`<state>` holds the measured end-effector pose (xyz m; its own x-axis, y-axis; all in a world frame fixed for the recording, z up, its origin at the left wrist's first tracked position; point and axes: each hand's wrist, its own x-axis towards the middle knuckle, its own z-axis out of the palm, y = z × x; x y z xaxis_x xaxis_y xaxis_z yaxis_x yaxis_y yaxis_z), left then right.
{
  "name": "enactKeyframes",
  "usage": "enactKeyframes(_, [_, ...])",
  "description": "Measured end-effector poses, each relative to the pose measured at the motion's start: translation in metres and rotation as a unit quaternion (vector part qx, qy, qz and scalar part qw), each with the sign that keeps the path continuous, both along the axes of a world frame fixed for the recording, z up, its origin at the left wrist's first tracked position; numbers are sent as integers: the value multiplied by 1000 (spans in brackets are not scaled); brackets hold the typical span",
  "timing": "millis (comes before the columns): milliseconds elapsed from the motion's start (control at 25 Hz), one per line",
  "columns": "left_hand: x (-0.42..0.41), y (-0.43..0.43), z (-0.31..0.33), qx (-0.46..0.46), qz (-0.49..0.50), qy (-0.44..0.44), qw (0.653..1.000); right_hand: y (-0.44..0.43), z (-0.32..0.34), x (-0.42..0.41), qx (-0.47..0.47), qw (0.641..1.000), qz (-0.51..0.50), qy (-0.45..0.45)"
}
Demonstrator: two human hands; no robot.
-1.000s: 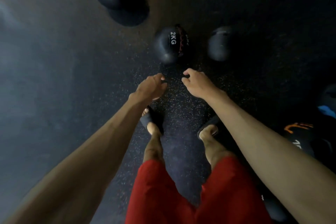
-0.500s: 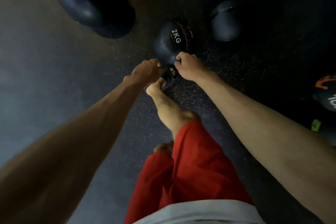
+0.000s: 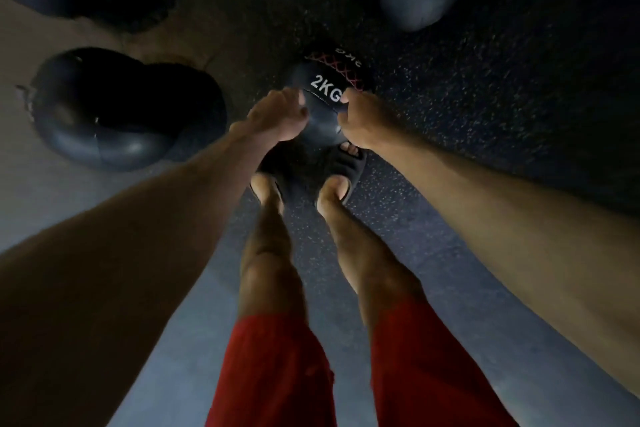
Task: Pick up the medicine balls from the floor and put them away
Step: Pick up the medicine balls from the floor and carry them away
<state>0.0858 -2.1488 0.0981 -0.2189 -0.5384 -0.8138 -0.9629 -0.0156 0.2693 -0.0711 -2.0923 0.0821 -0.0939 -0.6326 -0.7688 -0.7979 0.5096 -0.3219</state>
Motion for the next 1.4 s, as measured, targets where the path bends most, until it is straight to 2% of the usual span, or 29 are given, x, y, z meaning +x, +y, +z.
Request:
enactKeyframes(120, [-1,-21,-50,24,-58,-14,998,-2,-44,9,29,998,-51,35])
enactKeyframes(280, [1,-43,-108,74,-75,-32,994,-13,-94,19,43,988,-134,67])
enactKeyframes(440, [17,-67,-159,100,54,-32,993,-26,-132,35,81,976,-199,42])
enactKeyframes(520, [21,-73,-177,99,71,-29,992,-22,-143,37,58,972,-222,57])
enactKeyframes(720, [-5,-49,-189,115,115,-43,986,23,-161,-20,-12,947,-322,8])
enactKeyframes(840, [-43,-20,-184,173,143,-70,972,67,-179,-73,18,898,-439,35])
enactKeyframes(920, [-93,7,-175,173,149,-37,973,97,-181,-109,46,868,-490,65])
enactKeyframes(1000, [-142,28,-162,110,171,44,978,112,-176,-126,5,864,-499,63])
enactKeyframes(1080, [-191,49,-144,29,110,137,984,122,-161,-137,-45,860,-506,46])
enactKeyframes(1200, [-263,45,-136,-48,-22,232,971,130,-146,-137,-92,861,-501,20])
enactKeyframes(1320, [-336,33,-132,-62,-115,256,958,131,-150,-170,-107,862,-496,-9])
enactKeyframes(1400, [-356,26,-138,-94,-222,220,945,120,-152,-199,-114,864,-489,-35])
